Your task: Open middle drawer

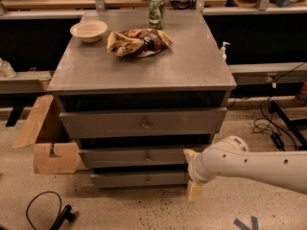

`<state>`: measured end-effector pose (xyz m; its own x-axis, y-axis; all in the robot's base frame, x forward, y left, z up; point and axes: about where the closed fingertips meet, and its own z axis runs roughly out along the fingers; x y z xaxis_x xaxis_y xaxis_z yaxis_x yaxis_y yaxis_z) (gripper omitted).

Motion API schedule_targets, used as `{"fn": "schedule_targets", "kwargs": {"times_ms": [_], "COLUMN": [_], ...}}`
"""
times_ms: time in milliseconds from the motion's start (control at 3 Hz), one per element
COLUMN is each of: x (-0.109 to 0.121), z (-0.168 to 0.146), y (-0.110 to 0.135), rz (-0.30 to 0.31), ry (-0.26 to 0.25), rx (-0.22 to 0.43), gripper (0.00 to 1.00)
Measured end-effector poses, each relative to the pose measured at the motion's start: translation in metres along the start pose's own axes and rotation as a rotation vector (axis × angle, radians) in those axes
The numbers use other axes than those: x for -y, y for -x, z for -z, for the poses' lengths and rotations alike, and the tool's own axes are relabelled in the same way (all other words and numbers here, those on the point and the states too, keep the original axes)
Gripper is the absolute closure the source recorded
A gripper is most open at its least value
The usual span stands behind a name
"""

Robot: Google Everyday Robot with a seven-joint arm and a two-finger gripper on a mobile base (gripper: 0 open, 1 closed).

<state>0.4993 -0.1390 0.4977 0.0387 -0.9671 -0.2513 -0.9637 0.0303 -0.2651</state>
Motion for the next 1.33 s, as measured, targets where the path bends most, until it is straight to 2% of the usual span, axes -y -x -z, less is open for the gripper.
{"fn": "schedule_targets", "kwargs": {"times_ms": [333, 1000, 1333], "x": [0.008, 0.046, 0.054], "z": [-0.007, -0.048, -0.064], "y": [0.001, 0.004, -0.005], "rz": [0.012, 0.044, 0.027], "ry": [0.000, 0.007, 0.011], "rx": [-0.020, -0.100, -0.134], "gripper": [0.00, 0.00, 0.00]}}
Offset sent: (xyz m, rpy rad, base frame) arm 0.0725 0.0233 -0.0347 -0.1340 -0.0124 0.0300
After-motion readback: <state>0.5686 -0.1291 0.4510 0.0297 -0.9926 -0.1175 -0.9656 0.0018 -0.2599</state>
